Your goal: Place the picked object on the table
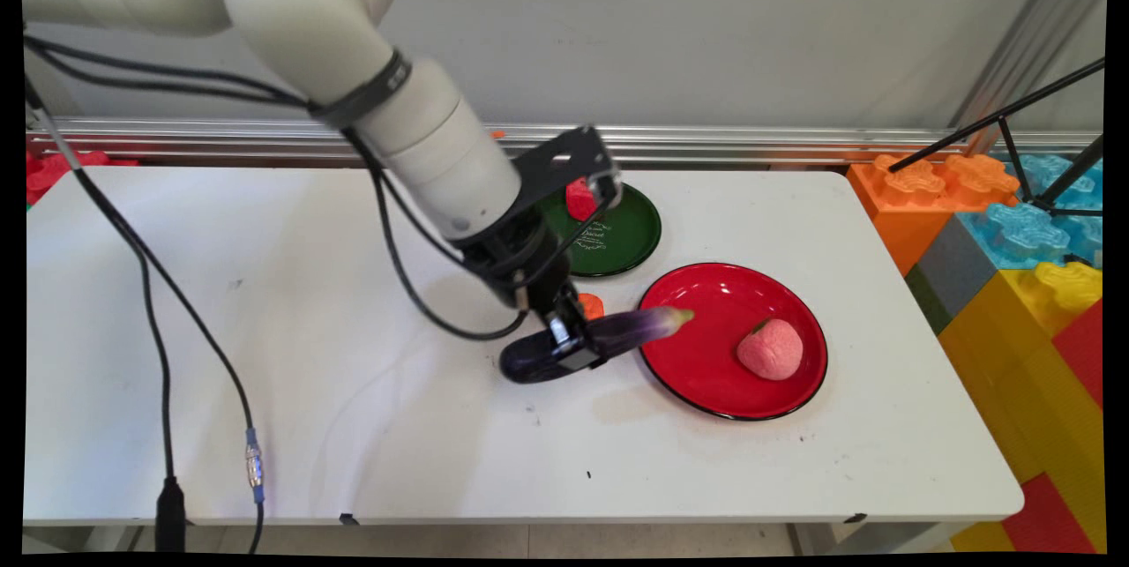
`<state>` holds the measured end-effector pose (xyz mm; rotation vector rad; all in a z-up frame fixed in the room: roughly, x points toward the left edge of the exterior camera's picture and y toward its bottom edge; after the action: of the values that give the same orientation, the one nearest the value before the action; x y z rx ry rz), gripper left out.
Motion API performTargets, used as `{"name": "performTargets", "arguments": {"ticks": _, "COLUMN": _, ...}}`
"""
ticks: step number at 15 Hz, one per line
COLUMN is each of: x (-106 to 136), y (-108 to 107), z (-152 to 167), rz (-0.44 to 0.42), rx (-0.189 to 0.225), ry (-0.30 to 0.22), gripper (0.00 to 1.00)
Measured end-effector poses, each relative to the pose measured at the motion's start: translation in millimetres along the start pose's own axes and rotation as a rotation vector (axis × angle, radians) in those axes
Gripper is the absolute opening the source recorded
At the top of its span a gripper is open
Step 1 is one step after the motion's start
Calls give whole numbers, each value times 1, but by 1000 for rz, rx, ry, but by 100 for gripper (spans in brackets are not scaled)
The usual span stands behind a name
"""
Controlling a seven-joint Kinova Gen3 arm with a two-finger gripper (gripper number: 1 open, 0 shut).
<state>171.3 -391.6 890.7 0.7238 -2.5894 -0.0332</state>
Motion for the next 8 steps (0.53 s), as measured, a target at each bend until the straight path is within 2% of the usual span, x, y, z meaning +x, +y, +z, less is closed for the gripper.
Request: {"name": "performTargets", "arguments": {"ticks": 8, "x": -52, "y": -4, "z": 40, "rz": -15, "rx": 5, "ry": -51, "gripper": 0}}
